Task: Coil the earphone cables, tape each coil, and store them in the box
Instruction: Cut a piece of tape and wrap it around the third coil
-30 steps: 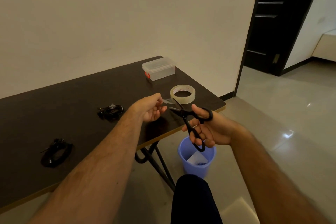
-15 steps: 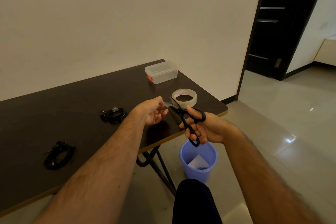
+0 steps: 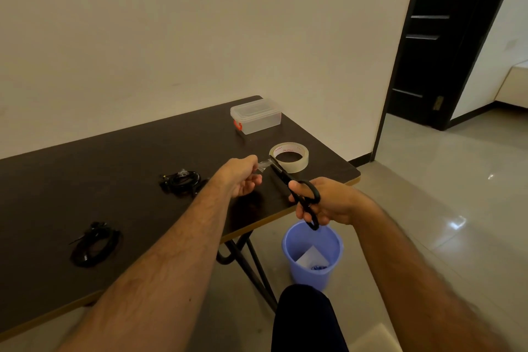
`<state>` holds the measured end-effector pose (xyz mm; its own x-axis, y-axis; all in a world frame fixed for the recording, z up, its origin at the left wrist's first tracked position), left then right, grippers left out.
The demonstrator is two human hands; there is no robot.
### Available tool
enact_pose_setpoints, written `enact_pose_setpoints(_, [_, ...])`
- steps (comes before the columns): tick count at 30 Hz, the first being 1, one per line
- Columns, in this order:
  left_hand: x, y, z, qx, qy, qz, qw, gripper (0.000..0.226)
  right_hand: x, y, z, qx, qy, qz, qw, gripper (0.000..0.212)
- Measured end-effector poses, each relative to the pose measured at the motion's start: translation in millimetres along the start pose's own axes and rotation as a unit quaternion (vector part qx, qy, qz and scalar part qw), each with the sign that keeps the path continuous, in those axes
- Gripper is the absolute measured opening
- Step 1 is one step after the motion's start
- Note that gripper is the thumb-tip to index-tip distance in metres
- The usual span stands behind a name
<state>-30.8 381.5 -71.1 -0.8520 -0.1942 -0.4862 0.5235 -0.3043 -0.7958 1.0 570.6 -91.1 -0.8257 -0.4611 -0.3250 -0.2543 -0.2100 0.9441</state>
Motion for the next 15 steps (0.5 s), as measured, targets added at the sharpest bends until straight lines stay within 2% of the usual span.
enact_pose_setpoints(6, [3, -3, 0, 0.035, -0.046, -0.028, 0.998, 0.023, 3, 9, 7, -0.151, -0.054, -0.02, 0.987, 0.044])
enact_pose_setpoints(15, [8, -7, 7, 0.137, -0.132, -0.068, 0.979, 0.024, 22, 23, 13, -0.339, -0.109, -0.029, 0.934, 0.04])
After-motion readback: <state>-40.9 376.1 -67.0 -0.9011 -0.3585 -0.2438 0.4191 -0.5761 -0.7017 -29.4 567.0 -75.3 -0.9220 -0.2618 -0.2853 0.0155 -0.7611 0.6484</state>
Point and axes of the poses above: each hand's wrist, its own x-axis towards the middle knuckle, its own z-axis out of the back of the hand, y = z × x, the point moved 6 cm from there along x, towards the middle knuckle, and after that the axes turned 6 degrees about x, right-handed, at the moved point
